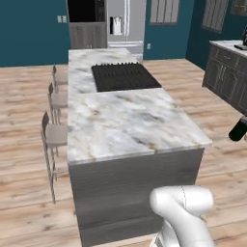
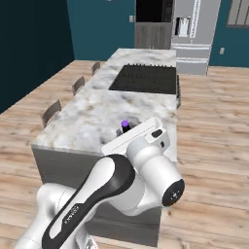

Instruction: Pick the beer, boxed drink from the counter and place them in the open cabinet.

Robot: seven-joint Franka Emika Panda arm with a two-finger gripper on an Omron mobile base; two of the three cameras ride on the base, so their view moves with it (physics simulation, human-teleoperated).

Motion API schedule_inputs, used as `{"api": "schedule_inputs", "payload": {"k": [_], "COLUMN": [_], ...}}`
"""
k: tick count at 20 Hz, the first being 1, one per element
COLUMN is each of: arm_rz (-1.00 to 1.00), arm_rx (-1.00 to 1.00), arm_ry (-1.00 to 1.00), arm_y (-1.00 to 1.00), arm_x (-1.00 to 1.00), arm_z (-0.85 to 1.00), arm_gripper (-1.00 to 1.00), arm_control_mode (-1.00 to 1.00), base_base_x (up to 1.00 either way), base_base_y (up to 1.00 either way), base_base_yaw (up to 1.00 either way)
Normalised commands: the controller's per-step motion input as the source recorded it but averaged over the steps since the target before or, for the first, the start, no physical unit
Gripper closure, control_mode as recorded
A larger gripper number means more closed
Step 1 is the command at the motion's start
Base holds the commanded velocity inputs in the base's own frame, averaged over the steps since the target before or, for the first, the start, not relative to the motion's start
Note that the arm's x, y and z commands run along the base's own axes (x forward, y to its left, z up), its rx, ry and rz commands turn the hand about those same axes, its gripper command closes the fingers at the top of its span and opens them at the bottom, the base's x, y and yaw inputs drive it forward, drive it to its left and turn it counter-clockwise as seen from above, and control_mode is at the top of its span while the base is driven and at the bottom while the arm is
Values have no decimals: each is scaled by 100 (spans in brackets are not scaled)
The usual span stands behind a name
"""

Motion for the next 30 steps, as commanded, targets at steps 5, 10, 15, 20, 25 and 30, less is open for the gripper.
{"api": "schedule_inputs", "payload": {"k": [5, 10, 15, 20, 25, 30], "arm_rz": [0, 0, 0, 0, 0, 0], "arm_rx": [0, 0, 0, 0, 0, 0], "arm_ry": [0, 0, 0, 0, 0, 0], "arm_y": [0, 0, 0, 0, 0, 0], "arm_x": [0, 0, 0, 0, 0, 0], "arm_z": [0, 0, 0, 0, 0, 0], "arm_gripper": [100, 100, 100, 100, 100, 100], "arm_control_mode": [100, 100, 100, 100, 100, 100], "base_base_x": [-72, -1, -1, -4, -5, -5], "base_base_y": [-44, -47, -58, -47, -45, -38], "base_base_yaw": [-16, -33, -48, -55, -55, -55]}}
